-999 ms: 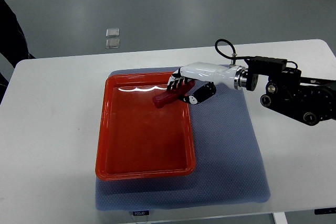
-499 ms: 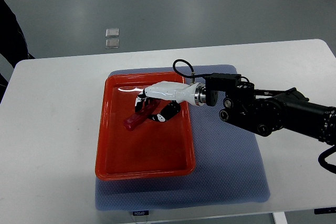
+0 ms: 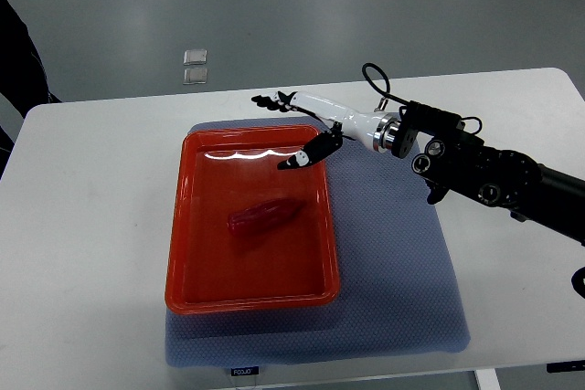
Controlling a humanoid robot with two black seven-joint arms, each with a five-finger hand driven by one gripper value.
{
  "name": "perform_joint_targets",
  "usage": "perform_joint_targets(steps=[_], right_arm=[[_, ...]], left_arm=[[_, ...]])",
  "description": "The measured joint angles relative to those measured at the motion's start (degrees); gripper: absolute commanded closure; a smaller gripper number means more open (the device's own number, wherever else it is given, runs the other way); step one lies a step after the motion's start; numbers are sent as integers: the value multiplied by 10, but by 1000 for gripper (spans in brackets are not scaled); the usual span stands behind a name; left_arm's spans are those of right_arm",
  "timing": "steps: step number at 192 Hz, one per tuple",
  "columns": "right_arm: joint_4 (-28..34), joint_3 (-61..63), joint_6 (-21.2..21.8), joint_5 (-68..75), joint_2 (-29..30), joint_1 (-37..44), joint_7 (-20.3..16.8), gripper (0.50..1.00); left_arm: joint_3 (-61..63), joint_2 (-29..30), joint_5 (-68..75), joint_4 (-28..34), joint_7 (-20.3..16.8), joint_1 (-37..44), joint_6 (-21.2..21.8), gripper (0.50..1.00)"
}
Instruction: Place red pepper on red tray
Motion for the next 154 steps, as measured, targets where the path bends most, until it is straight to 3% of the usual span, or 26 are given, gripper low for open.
perform_joint_targets(steps=[68, 99, 154], right_arm=[[-37, 171, 100, 369, -21, -80, -151, 587], [-61, 187, 100, 469, -16, -97, -160, 587], [-77, 191, 101, 486, -16, -114, -142, 587]], left_arm=[[0, 0, 0, 0, 0, 0, 0, 500], [0, 0, 0, 0, 0, 0, 0, 500], [0, 0, 0, 0, 0, 0, 0, 500]])
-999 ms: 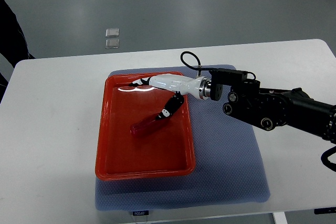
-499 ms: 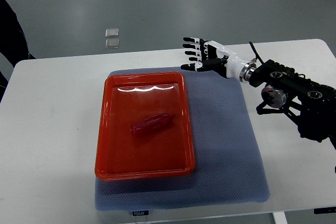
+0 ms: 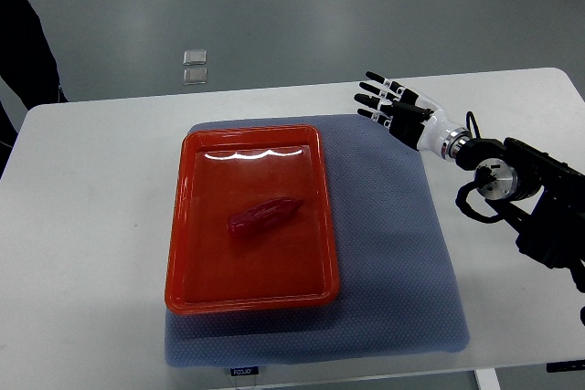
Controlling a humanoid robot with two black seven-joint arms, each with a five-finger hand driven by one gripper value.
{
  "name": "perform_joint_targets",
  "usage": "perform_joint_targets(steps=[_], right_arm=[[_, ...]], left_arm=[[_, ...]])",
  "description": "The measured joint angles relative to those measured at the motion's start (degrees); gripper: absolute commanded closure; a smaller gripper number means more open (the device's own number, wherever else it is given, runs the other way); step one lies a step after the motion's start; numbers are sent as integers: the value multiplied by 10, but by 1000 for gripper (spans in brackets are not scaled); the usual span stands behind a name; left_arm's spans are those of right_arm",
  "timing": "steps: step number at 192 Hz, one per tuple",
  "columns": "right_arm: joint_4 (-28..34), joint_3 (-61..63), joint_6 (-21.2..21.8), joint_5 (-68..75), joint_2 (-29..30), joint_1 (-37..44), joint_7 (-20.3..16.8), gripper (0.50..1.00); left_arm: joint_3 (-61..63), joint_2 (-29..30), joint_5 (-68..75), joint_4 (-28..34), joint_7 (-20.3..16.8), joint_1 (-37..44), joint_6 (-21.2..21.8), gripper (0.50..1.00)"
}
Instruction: Place red pepper on red tray
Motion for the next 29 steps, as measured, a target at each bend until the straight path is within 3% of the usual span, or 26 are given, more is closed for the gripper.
perform_joint_targets(steps=[29], right_arm=[[0, 15, 3, 0, -3, -12, 1, 587]], left_arm=[[0, 0, 0, 0, 0, 0, 0, 500]])
